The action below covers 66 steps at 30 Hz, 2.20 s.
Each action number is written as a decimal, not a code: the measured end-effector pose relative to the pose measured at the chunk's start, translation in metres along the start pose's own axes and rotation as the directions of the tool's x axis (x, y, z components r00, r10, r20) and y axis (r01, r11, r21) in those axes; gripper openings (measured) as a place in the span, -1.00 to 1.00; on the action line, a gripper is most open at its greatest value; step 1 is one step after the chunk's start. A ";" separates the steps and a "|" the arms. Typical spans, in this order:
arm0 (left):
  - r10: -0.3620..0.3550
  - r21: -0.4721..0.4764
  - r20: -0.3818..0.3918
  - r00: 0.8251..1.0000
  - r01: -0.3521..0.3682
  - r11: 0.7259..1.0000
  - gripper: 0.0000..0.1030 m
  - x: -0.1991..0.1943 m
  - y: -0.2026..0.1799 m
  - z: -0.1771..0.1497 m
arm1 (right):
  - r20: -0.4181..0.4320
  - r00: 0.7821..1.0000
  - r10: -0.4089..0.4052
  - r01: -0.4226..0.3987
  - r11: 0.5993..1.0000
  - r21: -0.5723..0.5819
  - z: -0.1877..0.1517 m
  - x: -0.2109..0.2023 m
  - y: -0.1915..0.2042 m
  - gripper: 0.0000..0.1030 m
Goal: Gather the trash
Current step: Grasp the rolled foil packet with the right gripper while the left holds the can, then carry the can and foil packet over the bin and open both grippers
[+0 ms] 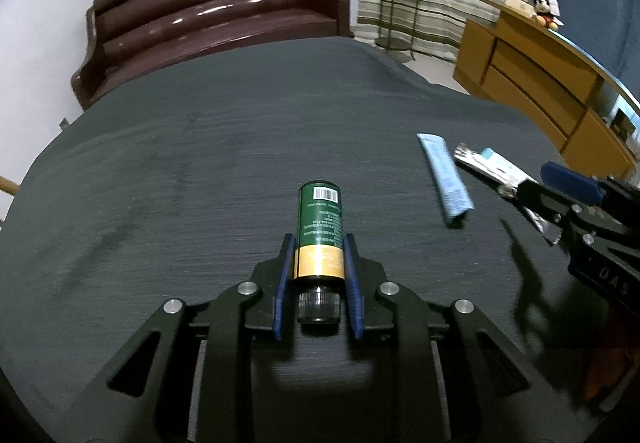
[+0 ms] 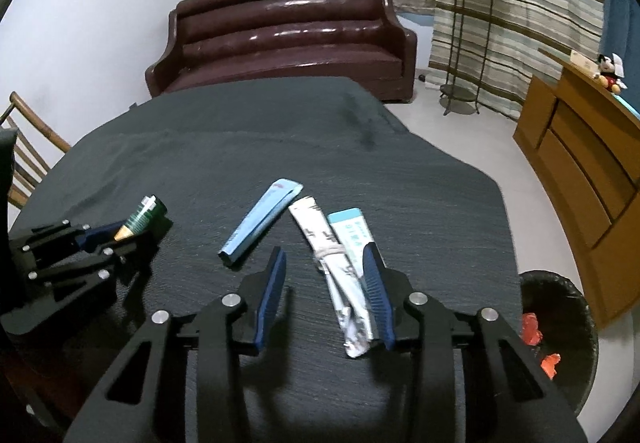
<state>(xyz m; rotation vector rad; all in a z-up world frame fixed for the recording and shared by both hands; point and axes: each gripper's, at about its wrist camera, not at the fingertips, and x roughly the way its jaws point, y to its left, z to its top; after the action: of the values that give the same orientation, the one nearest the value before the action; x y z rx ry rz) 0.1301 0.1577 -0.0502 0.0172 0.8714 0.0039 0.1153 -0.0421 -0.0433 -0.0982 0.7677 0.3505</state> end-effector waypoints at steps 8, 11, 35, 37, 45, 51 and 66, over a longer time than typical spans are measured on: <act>0.005 -0.027 0.006 1.000 -0.005 1.000 -0.55 -0.003 0.014 -0.002 | -0.075 0.996 0.045 -0.047 0.999 -0.016 -0.001 0.011 0.010 -0.22; -0.003 -0.033 0.007 1.000 0.003 0.999 -0.55 -0.003 0.016 -0.005 | -0.078 0.996 0.042 -0.043 0.999 -0.017 -0.003 0.011 0.013 -0.22; -0.018 -0.038 0.014 1.000 0.019 0.999 -0.55 -0.001 0.017 -0.005 | -0.089 0.996 -0.018 0.022 0.999 0.036 -0.001 0.018 0.015 -0.67; -0.016 -0.041 0.018 1.000 0.016 0.999 -0.55 -0.003 0.016 -0.005 | -0.074 0.997 -0.015 0.018 0.999 0.040 -0.003 0.014 0.015 -0.67; -0.017 -0.044 0.033 0.999 0.019 0.999 -0.55 -0.012 0.011 -0.007 | -0.024 1.000 -0.007 0.008 0.999 0.047 -0.009 -0.007 0.010 -0.67; -0.008 -0.031 0.056 0.998 0.009 0.999 -0.55 -0.023 0.003 -0.011 | -0.007 1.000 -0.007 0.007 0.998 0.061 -0.015 -0.017 0.004 -0.67; -0.031 -0.007 0.086 0.996 0.031 0.999 -0.55 -0.044 -0.025 -0.019 | 0.050 0.998 -0.037 0.032 0.995 0.094 -0.032 -0.049 -0.020 -0.67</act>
<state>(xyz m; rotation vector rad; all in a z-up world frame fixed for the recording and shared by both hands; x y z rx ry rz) 0.0872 0.1326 -0.0291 -0.0035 0.7857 -0.0222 0.0687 -0.0813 -0.0330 -0.0144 0.7292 0.2826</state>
